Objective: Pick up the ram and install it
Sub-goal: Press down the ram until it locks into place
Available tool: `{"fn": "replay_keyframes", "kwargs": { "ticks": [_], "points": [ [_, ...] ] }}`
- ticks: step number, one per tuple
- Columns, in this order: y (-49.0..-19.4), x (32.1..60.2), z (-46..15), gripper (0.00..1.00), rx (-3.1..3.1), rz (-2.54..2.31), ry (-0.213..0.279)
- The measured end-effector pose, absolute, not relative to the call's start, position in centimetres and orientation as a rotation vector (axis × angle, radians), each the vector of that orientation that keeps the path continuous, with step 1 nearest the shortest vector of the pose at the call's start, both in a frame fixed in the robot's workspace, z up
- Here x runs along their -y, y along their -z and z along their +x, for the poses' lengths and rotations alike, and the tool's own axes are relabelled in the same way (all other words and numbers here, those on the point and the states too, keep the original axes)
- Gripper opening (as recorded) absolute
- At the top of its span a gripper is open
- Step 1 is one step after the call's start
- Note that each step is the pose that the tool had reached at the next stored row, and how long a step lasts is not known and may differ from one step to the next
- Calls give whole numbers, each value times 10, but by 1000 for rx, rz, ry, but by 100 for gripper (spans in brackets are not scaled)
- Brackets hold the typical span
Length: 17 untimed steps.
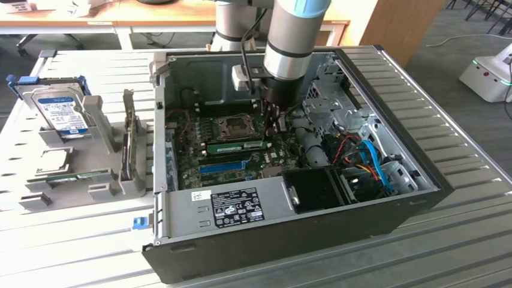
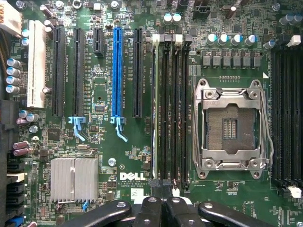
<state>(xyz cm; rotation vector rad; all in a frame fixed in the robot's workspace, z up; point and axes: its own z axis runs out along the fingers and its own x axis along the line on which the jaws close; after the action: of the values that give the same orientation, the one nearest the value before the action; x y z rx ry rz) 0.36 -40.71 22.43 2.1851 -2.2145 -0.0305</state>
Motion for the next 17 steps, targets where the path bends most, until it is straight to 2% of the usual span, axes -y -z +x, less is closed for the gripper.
{"fn": "replay_keyframes", "kwargs": {
  "ticks": [17],
  "points": [
    [-223,407,4,10,2215,2185,31]
  ]
}}
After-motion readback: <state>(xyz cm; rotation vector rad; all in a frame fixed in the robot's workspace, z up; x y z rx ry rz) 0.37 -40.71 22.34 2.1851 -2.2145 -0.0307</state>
